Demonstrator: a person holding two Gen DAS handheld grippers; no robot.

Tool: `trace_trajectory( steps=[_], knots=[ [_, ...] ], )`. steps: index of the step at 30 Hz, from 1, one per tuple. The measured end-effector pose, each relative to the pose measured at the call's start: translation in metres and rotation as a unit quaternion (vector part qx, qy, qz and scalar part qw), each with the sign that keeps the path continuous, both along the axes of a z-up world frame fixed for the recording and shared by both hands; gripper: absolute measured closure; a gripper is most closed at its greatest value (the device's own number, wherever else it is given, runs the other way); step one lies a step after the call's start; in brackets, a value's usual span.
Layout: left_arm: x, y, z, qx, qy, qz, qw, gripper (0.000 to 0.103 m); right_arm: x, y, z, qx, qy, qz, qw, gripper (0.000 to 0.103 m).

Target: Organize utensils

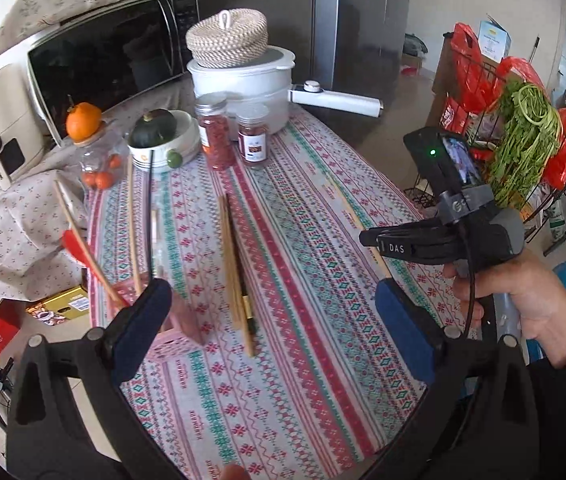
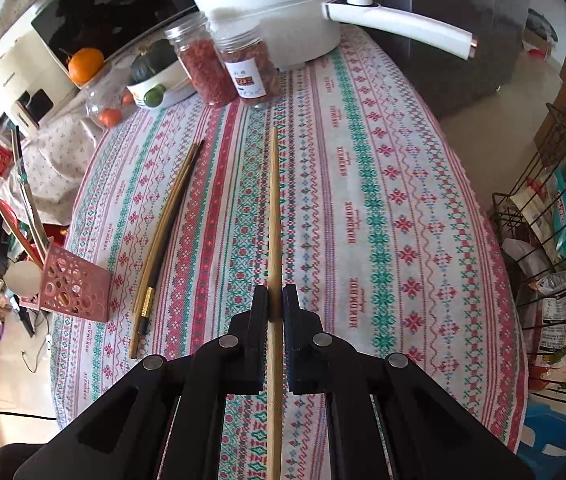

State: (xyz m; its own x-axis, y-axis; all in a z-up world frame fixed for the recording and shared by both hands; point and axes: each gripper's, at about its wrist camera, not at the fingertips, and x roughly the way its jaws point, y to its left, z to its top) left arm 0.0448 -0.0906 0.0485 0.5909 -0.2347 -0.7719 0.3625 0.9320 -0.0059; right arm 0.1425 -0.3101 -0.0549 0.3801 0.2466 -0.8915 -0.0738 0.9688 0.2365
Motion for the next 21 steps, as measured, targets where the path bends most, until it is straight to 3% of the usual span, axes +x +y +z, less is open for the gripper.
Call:
trace_trajectory(
  steps=[6, 10, 15, 21],
  knots=[
    [0.057, -0.034, -0.028, 0.005, 0.061, 0.019, 0.9980, 0.031, -0.001, -0.033, 0.002, 0.023, 0.001, -0.019, 1.000, 0.096],
    [0.104, -0.038, -0.059, 0.009, 0.112, 0.059, 0.9919, 0.056, 0.000, -0.044, 0.002, 0.041, 0.000, -0.024, 0.999, 0.096],
    [0.148, -0.038, -0.100, 0.065, 0.119, 0.116, 0.9840, 0.088, 0.002, -0.048, 0.000, 0.051, 0.003, -0.020, 0.998, 0.096],
    [0.182, -0.029, -0.139, 0.100, 0.142, 0.162, 0.9714, 0.094, 0.009, -0.042, -0.002, 0.059, 0.006, -0.009, 0.998, 0.096]
  ],
)
